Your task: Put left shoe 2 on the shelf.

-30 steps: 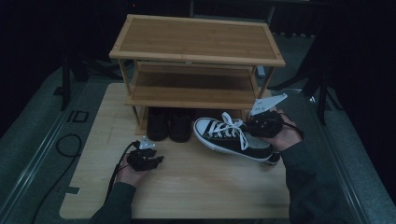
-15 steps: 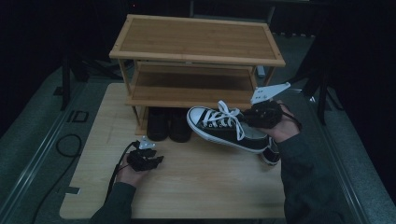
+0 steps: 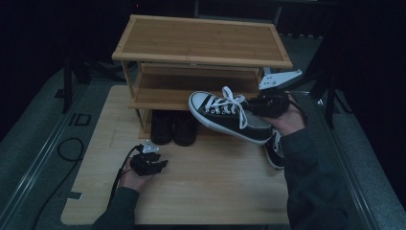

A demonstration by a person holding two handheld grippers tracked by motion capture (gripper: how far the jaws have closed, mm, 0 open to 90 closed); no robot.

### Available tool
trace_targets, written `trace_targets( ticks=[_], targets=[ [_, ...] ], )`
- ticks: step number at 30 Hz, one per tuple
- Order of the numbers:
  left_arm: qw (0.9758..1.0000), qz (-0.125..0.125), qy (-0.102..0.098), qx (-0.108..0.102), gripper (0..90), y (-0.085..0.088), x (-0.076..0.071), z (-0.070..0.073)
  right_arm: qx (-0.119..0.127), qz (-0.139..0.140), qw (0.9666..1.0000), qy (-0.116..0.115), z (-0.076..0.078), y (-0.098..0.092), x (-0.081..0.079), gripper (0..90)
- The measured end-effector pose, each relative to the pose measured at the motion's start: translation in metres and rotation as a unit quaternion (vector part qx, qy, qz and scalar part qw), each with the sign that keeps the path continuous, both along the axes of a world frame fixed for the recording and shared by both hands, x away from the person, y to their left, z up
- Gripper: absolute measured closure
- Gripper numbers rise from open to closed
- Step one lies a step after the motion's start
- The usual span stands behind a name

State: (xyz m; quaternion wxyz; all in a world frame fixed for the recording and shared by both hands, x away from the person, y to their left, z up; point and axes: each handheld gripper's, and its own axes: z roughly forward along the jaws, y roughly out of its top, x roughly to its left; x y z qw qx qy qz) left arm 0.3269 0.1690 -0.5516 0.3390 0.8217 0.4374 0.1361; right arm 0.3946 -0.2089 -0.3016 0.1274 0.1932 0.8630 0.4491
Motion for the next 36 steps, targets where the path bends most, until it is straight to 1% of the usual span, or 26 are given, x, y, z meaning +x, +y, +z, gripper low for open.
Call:
trace_targets(
  ticks=[4,8,9,15,17,19,22,26,31,32,36],
  targets=[
    [1.0000,0.000,0.000,-0.001,57.1,0.000,0.000,0.000,0.000,-0.030,0.9996,-0.003,0.000,0.004,0.008,87.8],
    [1.0000,-0.001,0.001,0.000,57.1,0.000,0.000,0.000,0.002,-0.064,0.9979,-0.004,-0.003,0.008,0.015,87.7],
    [1.0000,-0.001,0.001,-0.001,57.1,0.000,0.000,0.000,-0.001,-0.071,0.9974,-0.005,-0.004,0.010,0.016,87.8],
    [1.0000,-0.001,0.001,-0.001,57.1,0.000,0.000,0.000,0.005,-0.094,0.9955,-0.005,-0.010,0.018,0.024,87.8],
    [1.0000,-0.001,0.001,-0.001,57.1,0.000,0.000,0.000,0.005,-0.103,0.9946,-0.006,-0.012,0.022,0.027,87.7],
    [1.0000,-0.001,0.001,-0.001,57.1,0.000,0.000,0.000,0.002,-0.120,0.9927,-0.011,-0.014,0.027,0.029,87.7],
    [1.0000,-0.002,0.001,-0.001,57.1,0.000,0.000,0.000,0.003,-0.137,0.9905,-0.012,-0.015,0.033,0.033,87.7],
    [1.0000,-0.002,0.001,-0.001,57.1,0.000,0.001,0.000,0.012,-0.152,0.9882,-0.011,-0.016,0.038,0.038,87.7],
    [1.0000,-0.002,0.001,-0.001,57.1,0.000,0.001,0.000,0.003,-0.162,0.9866,-0.023,-0.017,0.050,0.040,87.7],
    [1.0000,-0.003,0.001,-0.001,57.1,0.000,0.001,0.000,0.004,-0.164,0.9861,-0.024,-0.017,0.051,0.040,87.7],
    [1.0000,-0.004,-0.001,0.004,57.1,-0.001,0.000,0.000,0.020,-0.178,0.9836,-0.018,-0.018,0.053,0.043,87.7]
  ],
)
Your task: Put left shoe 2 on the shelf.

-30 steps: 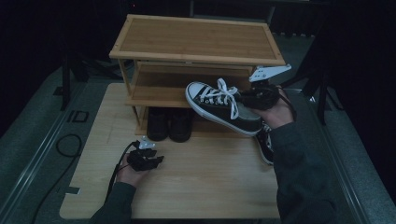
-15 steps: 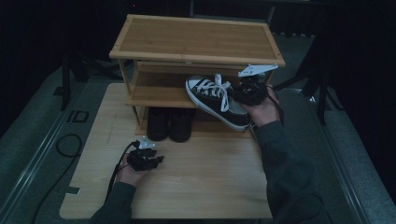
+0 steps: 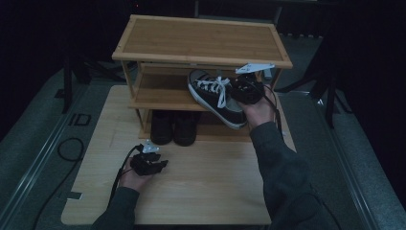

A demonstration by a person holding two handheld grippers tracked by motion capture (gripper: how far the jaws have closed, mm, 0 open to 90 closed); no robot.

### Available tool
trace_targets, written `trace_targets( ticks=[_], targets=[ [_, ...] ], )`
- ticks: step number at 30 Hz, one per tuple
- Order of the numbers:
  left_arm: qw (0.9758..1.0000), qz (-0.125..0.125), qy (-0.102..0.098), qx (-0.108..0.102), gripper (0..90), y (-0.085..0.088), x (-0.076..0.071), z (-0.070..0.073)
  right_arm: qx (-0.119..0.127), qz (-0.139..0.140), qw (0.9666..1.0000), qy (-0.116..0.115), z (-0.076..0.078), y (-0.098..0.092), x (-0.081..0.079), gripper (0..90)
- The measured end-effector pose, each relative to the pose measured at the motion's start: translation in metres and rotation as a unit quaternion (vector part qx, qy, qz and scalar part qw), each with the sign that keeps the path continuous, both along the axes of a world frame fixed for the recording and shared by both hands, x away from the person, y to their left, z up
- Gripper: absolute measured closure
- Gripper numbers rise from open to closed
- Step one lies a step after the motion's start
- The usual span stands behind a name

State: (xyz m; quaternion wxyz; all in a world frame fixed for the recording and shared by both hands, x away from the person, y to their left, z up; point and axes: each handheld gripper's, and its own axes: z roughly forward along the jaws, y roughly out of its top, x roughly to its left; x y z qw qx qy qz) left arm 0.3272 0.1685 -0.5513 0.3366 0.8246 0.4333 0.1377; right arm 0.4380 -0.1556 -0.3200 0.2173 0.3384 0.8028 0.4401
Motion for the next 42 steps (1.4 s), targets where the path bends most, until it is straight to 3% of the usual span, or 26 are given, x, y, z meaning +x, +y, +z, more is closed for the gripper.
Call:
trace_targets(
  ticks=[5,8,12,16,20,23,28,32,39,42],
  targets=[
    [1.0000,0.000,0.000,-0.001,57.1,0.000,0.000,0.000,-0.008,-0.013,0.9999,-0.007,-0.004,0.004,0.000,87.7],
    [1.0000,0.000,0.000,0.000,57.1,0.000,0.000,0.000,-0.029,-0.021,0.9993,-0.010,-0.009,0.007,-0.001,87.7],
    [1.0000,0.001,0.000,0.000,57.1,0.000,0.000,0.000,-0.032,-0.020,0.9993,-0.008,-0.009,0.007,-0.001,86.8],
    [1.0000,0.001,0.000,0.000,57.1,0.000,0.000,0.000,-0.056,-0.030,0.9979,-0.010,-0.009,0.006,-0.001,78.8],
    [1.0000,0.000,-0.001,0.001,57.0,0.000,0.000,0.000,-0.041,-0.025,0.9988,-0.004,-0.006,0.002,-0.001,73.8],
    [1.0000,0.000,0.000,0.000,57.0,0.000,0.000,0.000,-0.017,-0.023,0.9996,-0.001,-0.001,-0.003,-0.003,72.7],
    [1.0000,0.002,-0.001,0.000,57.0,-0.001,0.000,0.000,-0.017,-0.018,0.9997,-0.003,0.004,-0.007,-0.008,72.0],
    [1.0000,0.002,0.001,0.000,56.9,0.000,0.000,0.000,0.013,-0.013,0.9998,-0.008,0.012,-0.013,-0.012,73.0],
    [0.9999,0.004,0.008,-0.005,57.1,-0.002,0.000,0.001,0.006,-0.018,0.9997,-0.015,0.020,-0.026,-0.017,74.3],
    [1.0000,-0.005,-0.003,-0.007,57.3,-0.008,-0.003,0.007,-0.006,-0.020,0.9995,-0.025,0.026,-0.033,-0.023,77.4]
  ],
)
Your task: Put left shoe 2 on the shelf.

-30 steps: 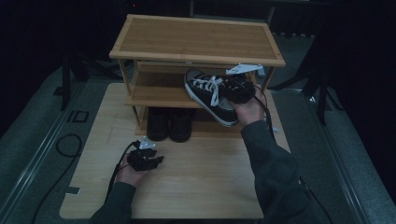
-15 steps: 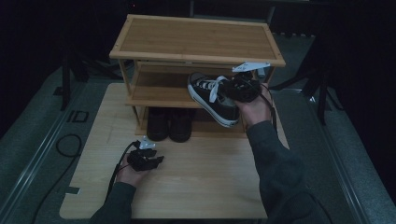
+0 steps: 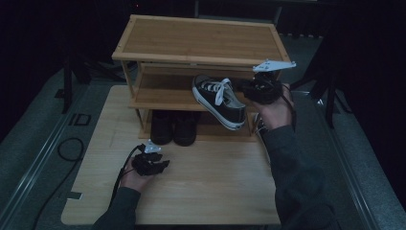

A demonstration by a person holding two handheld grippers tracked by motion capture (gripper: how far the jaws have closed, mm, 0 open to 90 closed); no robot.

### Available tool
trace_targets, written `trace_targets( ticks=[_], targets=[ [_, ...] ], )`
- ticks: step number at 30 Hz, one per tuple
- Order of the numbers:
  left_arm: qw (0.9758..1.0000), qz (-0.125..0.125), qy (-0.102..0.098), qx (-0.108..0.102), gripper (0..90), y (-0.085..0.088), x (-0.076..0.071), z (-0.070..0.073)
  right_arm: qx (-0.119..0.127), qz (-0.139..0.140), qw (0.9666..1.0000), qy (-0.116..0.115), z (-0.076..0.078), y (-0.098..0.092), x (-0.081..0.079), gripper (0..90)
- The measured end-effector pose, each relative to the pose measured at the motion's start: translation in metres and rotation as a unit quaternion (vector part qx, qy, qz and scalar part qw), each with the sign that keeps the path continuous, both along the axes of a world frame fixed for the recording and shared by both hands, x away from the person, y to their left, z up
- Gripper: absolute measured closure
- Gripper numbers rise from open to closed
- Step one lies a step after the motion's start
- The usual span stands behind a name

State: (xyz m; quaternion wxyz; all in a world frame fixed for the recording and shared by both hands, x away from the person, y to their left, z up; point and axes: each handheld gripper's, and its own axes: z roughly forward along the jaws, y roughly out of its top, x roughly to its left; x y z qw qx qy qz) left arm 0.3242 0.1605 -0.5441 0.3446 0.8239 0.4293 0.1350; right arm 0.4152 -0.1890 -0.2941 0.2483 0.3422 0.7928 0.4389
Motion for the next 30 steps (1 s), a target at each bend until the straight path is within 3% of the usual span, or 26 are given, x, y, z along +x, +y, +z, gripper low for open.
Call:
trace_targets(
  ticks=[4,9,12,15,16,19,22,24,27,28,30],
  targets=[
    [0.9998,-0.017,-0.011,0.000,58.0,-0.011,-0.003,0.006,-0.020,-0.011,0.9997,-0.006,0.000,-0.007,-0.003,81.8],
    [0.9990,-0.041,-0.016,0.007,59.6,-0.023,-0.003,0.009,-0.025,-0.027,0.9993,0.001,-0.008,-0.017,-0.002,86.4],
    [0.9975,-0.063,-0.024,0.018,61.0,-0.040,-0.001,0.012,-0.031,-0.036,0.9989,0.007,-0.016,-0.026,-0.004,90.0],
    [0.9970,-0.069,-0.029,0.019,62.3,-0.047,0.002,0.014,-0.033,-0.039,0.9987,0.008,-0.020,-0.029,-0.007,90.0],
    [0.9964,-0.075,-0.035,0.018,63.5,-0.057,0.007,0.016,-0.032,-0.042,0.9986,0.004,-0.024,-0.033,-0.012,90.0],
    [0.9959,-0.077,-0.042,0.020,67.1,-0.065,0.011,0.017,-0.036,-0.040,0.9985,0.003,-0.027,-0.036,-0.017,90.0],
    [0.9956,-0.075,-0.051,0.027,72.9,-0.082,0.019,0.016,-0.065,-0.037,0.9972,0.002,-0.035,-0.039,-0.026,89.8],
    [0.9953,-0.068,-0.059,0.035,77.6,-0.097,0.029,0.013,-0.069,-0.035,0.9970,0.005,-0.040,-0.041,-0.030,89.6],
    [0.9951,-0.065,-0.062,0.041,83.2,-0.104,0.036,0.012,-0.075,-0.032,0.9966,0.009,-0.045,-0.043,-0.033,88.5],
    [0.9950,-0.057,-0.069,0.043,89.5,-0.110,0.042,0.010,-0.079,-0.031,0.9963,0.013,-0.051,-0.045,-0.034,88.1],
    [0.9955,-0.051,-0.071,0.038,89.9,-0.115,0.047,0.010,-0.081,-0.029,0.9961,0.019,-0.057,-0.047,-0.035,88.1]
  ],
)
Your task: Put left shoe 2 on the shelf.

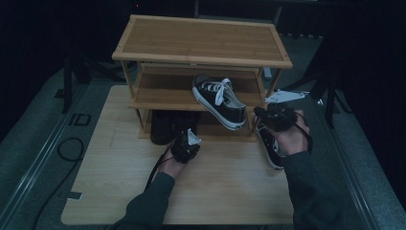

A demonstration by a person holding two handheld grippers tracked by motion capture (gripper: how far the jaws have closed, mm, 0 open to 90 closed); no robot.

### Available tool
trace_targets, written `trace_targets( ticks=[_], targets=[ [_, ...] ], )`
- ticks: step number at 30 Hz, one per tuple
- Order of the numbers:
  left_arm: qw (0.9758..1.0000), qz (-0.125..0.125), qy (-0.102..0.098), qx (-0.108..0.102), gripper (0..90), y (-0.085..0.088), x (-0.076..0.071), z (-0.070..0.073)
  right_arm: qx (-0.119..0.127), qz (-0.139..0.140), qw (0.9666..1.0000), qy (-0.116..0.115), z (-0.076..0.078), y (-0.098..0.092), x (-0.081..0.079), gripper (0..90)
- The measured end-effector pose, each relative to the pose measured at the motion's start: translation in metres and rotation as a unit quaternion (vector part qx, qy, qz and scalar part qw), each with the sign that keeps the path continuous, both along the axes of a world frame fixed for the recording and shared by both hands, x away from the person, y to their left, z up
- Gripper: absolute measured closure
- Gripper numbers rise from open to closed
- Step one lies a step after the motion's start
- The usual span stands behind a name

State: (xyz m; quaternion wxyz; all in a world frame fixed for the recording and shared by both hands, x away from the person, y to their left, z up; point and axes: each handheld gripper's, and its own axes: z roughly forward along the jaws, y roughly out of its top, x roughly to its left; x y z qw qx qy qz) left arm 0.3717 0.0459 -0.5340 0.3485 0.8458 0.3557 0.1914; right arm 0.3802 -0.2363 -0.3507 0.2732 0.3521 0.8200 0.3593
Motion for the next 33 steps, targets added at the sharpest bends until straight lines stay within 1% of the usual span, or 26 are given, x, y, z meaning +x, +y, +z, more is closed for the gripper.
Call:
trace_targets(
  ticks=[1,2,3,4,5,6,7,8,9,10,11,12,13,14,15,16,19,20,21,22,24,29,30,31,32,33],
  targets=[
    [1.0000,0.000,0.000,0.000,90.0,0.000,0.000,0.000,0.000,0.000,1.0000,0.000,0.000,0.000,0.000,88.1],
    [1.0000,0.006,-0.006,0.004,90.0,-0.006,0.006,0.000,-0.002,0.001,1.0000,0.006,-0.006,-0.001,-0.001,88.1],
    [1.0000,0.006,-0.006,0.004,90.0,-0.006,0.006,0.000,-0.002,0.001,1.0000,0.006,-0.006,-0.001,-0.001,88.1],
    [0.9999,0.013,-0.007,0.002,90.0,-0.009,0.011,0.000,-0.003,0.003,0.9999,0.010,-0.011,-0.001,-0.003,88.1],
    [0.9999,0.013,-0.007,0.002,90.0,-0.009,0.011,0.000,-0.003,0.003,0.9999,0.010,-0.011,-0.001,-0.003,88.1],
    [0.9998,0.019,-0.007,0.004,90.0,-0.013,0.016,-0.001,-0.004,0.006,0.9999,0.014,-0.016,0.000,-0.004,88.1],
    [0.9998,0.019,-0.007,0.004,90.0,-0.013,0.016,-0.001,-0.004,0.006,0.9999,0.014,-0.016,0.000,-0.004,88.1],
    [0.9996,0.028,-0.008,0.001,90.0,-0.017,0.021,-0.002,-0.008,0.010,0.9998,0.018,-0.020,0.001,-0.006,88.1],
    [0.9996,0.028,-0.008,0.001,89.9,-0.017,0.021,-0.002,-0.008,0.010,0.9998,0.018,-0.020,0.001,-0.006,88.1],
    [0.9995,0.030,-0.007,0.003,89.9,-0.022,0.025,-0.005,-0.012,0.012,0.9996,0.020,-0.024,0.002,-0.009,88.1],
    [0.9995,0.030,-0.007,0.003,89.8,-0.022,0.025,-0.005,-0.012,0.012,0.9996,0.020,-0.024,0.002,-0.009,88.1],
    [0.9995,0.031,-0.007,0.007,89.8,-0.025,0.029,-0.006,-0.013,0.016,0.9995,0.022,-0.027,0.003,-0.012,87.6],
    [0.9995,0.031,-0.007,0.007,89.8,-0.025,0.029,-0.006,-0.013,0.016,0.9995,0.022,-0.027,0.003,-0.012,87.6],
    [0.9993,0.032,-0.008,0.017,89.8,-0.028,0.033,-0.007,-0.018,0.019,0.9994,0.022,-0.030,0.003,-0.015,87.2],
    [0.9993,0.032,-0.008,0.017,89.8,-0.028,0.033,-0.007,-0.018,0.019,0.9994,0.022,-0.030,0.003,-0.015,87.2],
    [0.9991,0.037,-0.008,0.018,89.8,-0.032,0.038,-0.008,-0.023,0.023,0.9992,0.021,-0.031,0.004,-0.019,86.8],
    [0.9989,0.043,-0.008,0.017,89.8,-0.035,0.042,-0.007,-0.023,0.027,0.9992,0.021,-0.032,0.005,-0.023,86.4],
    [0.9986,0.051,-0.010,0.012,89.8,-0.038,0.046,-0.007,-0.023,0.030,0.9991,0.019,-0.032,0.005,-0.027,86.2],
    [0.9986,0.051,-0.010,0.012,89.7,-0.038,0.046,-0.007,-0.023,0.030,0.9991,0.019,-0.032,0.005,-0.027,86.2],
    [0.9982,0.058,-0.009,0.013,89.7,-0.039,0.048,-0.006,-0.028,0.034,0.9988,0.020,-0.034,0.007,-0.031,85.7],
    [0.9975,0.069,-0.007,0.013,89.8,-0.044,0.052,-0.007,-0.029,0.039,0.9986,0.020,-0.035,0.008,-0.033,85.6],
    [0.9973,0.070,-0.007,0.023,89.8,-0.052,0.056,-0.010,-0.038,0.046,0.9981,0.018,-0.038,0.011,-0.040,85.3],
    [0.9969,0.077,-0.007,0.016,89.7,-0.054,0.057,-0.011,-0.039,0.050,0.9979,0.016,-0.039,0.012,-0.043,85.4],
    [0.9969,0.077,-0.007,0.016,89.7,-0.054,0.057,-0.011,-0.039,0.050,0.9979,0.016,-0.039,0.012,-0.043,85.4],
    [0.9966,0.082,-0.002,0.009,89.7,-0.055,0.059,-0.011,-0.039,0.051,0.9978,0.016,-0.039,0.012,-0.044,85.4],
    [0.9967,0.079,-0.007,0.016,89.7,-0.054,0.061,-0.011,-0.039,0.052,0.9978,0.015,-0.039,0.012,-0.046,85.4]
  ],
)
